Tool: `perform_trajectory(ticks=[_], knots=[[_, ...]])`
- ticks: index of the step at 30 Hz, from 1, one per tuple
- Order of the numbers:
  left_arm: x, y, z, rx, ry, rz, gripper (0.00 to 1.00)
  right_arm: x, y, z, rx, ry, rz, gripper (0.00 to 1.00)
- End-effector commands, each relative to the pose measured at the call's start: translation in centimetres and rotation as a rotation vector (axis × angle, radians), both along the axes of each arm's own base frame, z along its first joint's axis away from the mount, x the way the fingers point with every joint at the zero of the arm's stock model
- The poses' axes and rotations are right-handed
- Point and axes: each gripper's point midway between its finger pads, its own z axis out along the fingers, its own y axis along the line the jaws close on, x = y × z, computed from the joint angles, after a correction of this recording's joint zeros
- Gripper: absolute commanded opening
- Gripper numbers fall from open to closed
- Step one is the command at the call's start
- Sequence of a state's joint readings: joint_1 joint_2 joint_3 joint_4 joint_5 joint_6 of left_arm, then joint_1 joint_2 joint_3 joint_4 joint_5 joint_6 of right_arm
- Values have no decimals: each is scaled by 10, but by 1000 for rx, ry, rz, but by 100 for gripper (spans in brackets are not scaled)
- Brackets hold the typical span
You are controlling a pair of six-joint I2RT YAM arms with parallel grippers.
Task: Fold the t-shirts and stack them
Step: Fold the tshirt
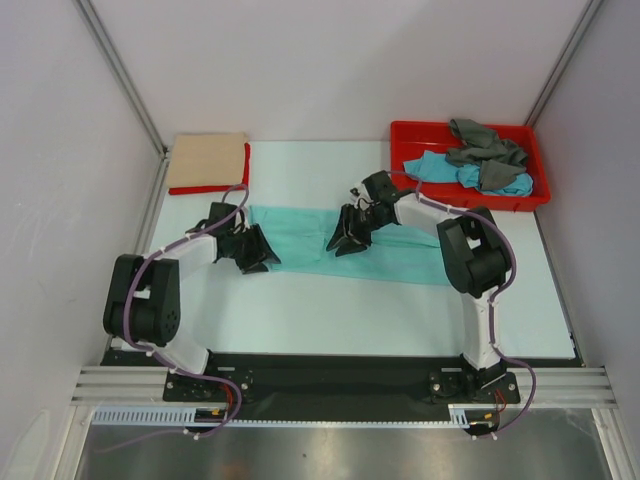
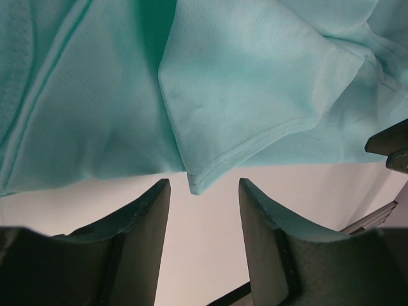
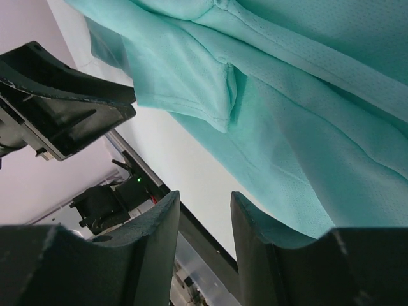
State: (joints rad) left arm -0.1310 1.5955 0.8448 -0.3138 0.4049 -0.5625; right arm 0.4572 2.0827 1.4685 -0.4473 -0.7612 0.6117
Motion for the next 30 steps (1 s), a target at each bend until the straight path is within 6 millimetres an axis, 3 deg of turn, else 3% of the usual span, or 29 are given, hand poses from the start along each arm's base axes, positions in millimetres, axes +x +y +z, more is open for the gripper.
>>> perform_trajectory(ticks=[1,10,13,18,25,30], knots=[[1,-13,1,-51,-8,-5,51,7,12,12,40,-14,2,43],[4,-17,2,-70,-6,-16,37,3,9,10,17,-22,1,43],[5,-19,5,-82,-18,-23,27,2,7,8,9,-19,-2,43],[16,-22,14,-83,-48,-57,0,1,6,8,5,-24,-4,43],[48,-26,52,-84,-155,-84,0,-1,5,6,-3,-15,-7,43],[66,-37,68,-144,-192,-89,0,-2,4,4,-7,-10,-12,42]])
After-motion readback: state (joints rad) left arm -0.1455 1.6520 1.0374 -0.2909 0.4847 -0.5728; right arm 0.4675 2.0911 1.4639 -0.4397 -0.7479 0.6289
